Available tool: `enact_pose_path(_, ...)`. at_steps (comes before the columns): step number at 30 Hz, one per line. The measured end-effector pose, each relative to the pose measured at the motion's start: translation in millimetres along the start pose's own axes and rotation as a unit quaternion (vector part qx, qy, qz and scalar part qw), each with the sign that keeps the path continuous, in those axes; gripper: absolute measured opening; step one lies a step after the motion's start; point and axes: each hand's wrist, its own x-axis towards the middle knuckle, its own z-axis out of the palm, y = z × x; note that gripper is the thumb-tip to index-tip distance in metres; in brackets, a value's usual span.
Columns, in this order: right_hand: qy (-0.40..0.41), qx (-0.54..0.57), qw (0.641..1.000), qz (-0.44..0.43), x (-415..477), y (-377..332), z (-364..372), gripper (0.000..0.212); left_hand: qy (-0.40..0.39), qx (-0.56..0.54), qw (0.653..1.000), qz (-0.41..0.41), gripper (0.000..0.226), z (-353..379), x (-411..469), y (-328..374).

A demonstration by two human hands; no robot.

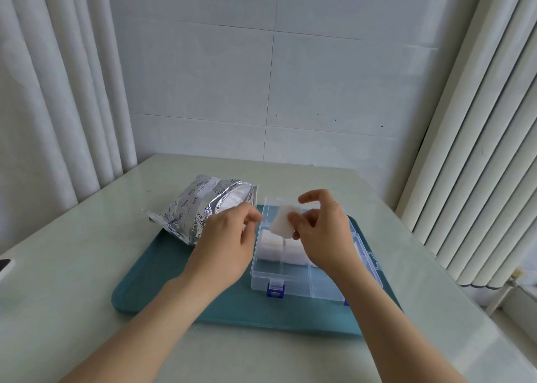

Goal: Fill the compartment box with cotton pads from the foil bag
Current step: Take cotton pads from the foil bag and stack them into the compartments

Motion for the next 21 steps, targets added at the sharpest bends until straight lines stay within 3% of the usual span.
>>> enact_pose_path(3, -0.031, -0.035, 0.999, -0.01, -2, 3, 6, 0.014, -0.049, 0.041, 0.998, -0.002, 0.027, 2, -5, 3)
enact_pose_path(7, -0.054, -0.096, 0.993, -0.033, 0, 6, 15, 0.019, -0.057, 0.048, 0.997, -0.005, 0.034, 4, -5, 6)
enact_pose_path(12, -0.123, -0.144, 0.982, 0.001, 1, 5, 17, 0.025, -0.065, 0.045, 0.997, -0.012, 0.032, 4, -5, 6)
enact_pose_path(15, -0.132, -0.151, 0.98, 0.015, 4, 1, 20, 0.023, -0.064, 0.042, 0.997, -0.014, 0.036, 4, -5, 7)
enact_pose_path(18, -0.133, -0.224, 0.965, -0.007, 7, 0, 27, 0.017, -0.066, 0.051, 0.996, -0.014, 0.035, 5, -6, 5)
enact_pose_path(21, -0.127, -0.302, 0.945, -0.024, 6, 1, 28, 0.024, -0.038, 0.076, 0.996, 0.019, 0.026, 5, -5, 4)
